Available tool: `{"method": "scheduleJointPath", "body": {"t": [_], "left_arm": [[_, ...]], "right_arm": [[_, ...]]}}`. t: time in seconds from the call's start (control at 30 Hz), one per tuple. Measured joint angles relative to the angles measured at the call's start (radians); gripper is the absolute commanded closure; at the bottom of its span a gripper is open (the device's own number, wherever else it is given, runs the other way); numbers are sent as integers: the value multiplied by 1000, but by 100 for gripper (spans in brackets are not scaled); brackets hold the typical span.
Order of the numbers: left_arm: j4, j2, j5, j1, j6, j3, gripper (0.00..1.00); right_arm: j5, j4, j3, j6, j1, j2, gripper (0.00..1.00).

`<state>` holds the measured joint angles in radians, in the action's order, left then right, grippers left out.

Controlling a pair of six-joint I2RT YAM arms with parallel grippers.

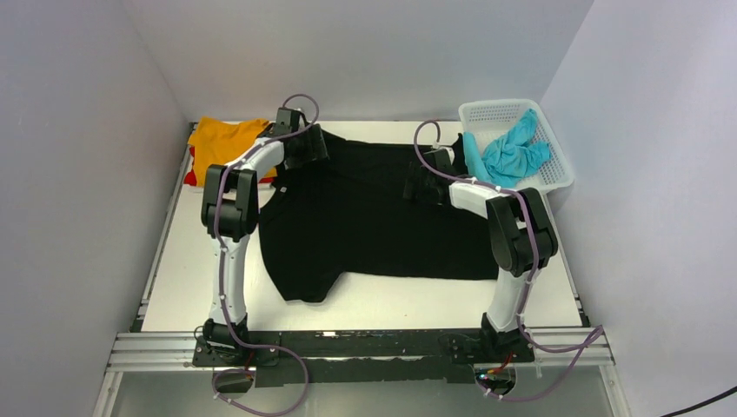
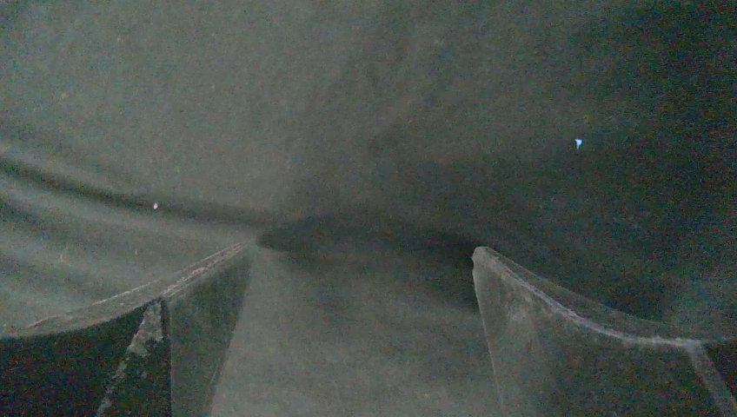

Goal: Fold and stack the t-shirts
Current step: Flatten out the tshirt

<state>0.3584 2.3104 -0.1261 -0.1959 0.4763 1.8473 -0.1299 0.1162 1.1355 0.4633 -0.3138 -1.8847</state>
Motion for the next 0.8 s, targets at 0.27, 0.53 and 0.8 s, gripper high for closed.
{"method": "scheduleJointPath", "body": {"t": [0.27,0.53,0.8], "left_arm": [[11,-185,-71,-27,-94,-187,1],[-90,-811,-76,-140,-66,-696,1],[-126,-1112,-42,-110,73,-1178,1]], "right_arm": [[100,-33,-141,-139,-60,206,0],[310,-74,-249,-494,-391,423,0],[564,71,-163,-1087,-712,344,2]]}}
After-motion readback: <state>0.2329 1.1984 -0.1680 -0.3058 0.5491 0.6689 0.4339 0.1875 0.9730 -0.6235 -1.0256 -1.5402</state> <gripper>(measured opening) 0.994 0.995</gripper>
